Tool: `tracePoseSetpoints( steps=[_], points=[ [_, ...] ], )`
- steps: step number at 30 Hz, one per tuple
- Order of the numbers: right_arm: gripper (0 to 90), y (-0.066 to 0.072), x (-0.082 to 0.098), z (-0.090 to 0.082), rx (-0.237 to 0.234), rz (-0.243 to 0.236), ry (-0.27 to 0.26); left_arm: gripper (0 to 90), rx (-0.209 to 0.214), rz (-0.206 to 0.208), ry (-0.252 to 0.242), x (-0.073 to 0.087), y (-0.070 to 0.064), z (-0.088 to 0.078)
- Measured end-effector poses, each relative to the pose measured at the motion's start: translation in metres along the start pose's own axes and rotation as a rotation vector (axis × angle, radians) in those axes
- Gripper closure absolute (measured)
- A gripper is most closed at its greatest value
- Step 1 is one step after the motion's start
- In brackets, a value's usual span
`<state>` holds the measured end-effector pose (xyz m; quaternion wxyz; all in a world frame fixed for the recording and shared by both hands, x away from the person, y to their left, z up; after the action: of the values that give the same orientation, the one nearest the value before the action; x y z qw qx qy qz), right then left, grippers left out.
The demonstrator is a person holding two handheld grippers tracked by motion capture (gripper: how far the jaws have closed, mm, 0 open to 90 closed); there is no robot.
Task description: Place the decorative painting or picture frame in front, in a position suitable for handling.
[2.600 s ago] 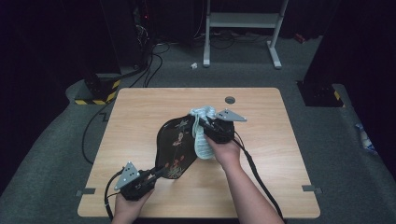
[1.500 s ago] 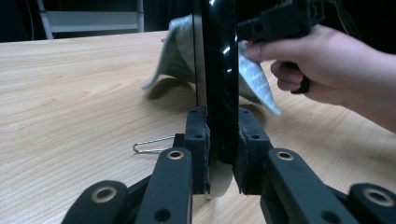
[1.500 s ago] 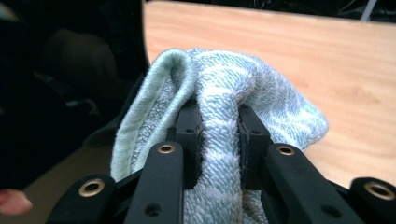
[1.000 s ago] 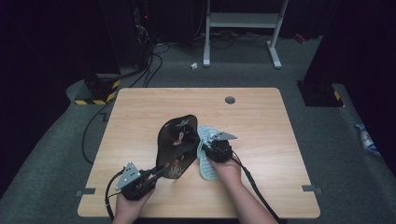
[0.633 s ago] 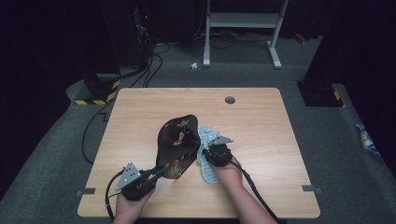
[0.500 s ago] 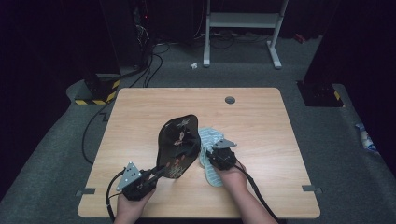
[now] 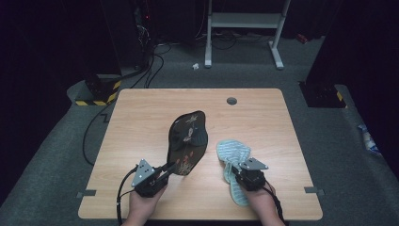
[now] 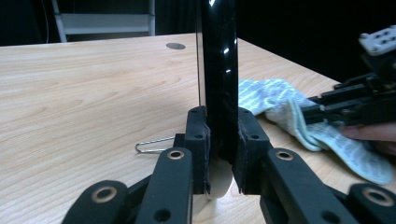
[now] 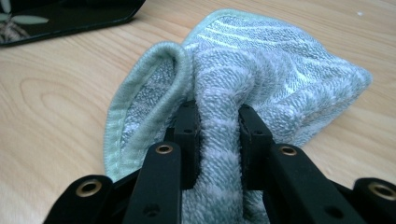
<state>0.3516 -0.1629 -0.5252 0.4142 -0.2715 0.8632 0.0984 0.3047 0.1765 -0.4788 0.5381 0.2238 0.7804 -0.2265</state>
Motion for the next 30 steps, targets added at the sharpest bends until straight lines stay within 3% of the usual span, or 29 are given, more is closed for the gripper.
tracePoseSetpoints(
  steps=[2, 7, 14, 22, 26, 30],
  points=[
    [72.7, -0.002, 0.004, -0.004, 0.001, 0.007, -0.006, 77.8, -0.009, 0.009, 0.005, -0.003, 0.000, 0.005],
    [72.5, -0.002, 0.007, -0.006, 0.004, 0.016, -0.019, 78.2, -0.063, -0.015, -0.015, -0.004, -0.006, 0.014],
    [72.4, -0.002, 0.007, -0.005, -0.001, 0.019, -0.022, 78.3, -0.096, -0.059, -0.033, -0.001, -0.001, 0.011],
    [71.9, -0.003, 0.007, -0.005, -0.004, 0.028, -0.025, 77.3, -0.080, -0.049, -0.029, -0.001, -0.001, 0.012],
    [71.7, -0.003, 0.007, -0.005, -0.005, 0.029, -0.026, 68.3, -0.040, -0.038, 0.000, -0.002, 0.000, 0.012],
    [71.3, -0.003, 0.007, -0.005, -0.006, 0.030, -0.027, 61.5, -0.023, 0.006, 0.022, -0.003, 0.000, 0.006]
  ],
)
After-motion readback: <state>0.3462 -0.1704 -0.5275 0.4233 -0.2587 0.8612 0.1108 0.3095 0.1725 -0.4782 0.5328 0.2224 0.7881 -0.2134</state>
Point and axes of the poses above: each handheld gripper's, and its own axes: z roughly forward along the jaws, x roughly out of its underside, y roughly to its left, the point moved 1 cm from there along z, roughly forward along the jaws
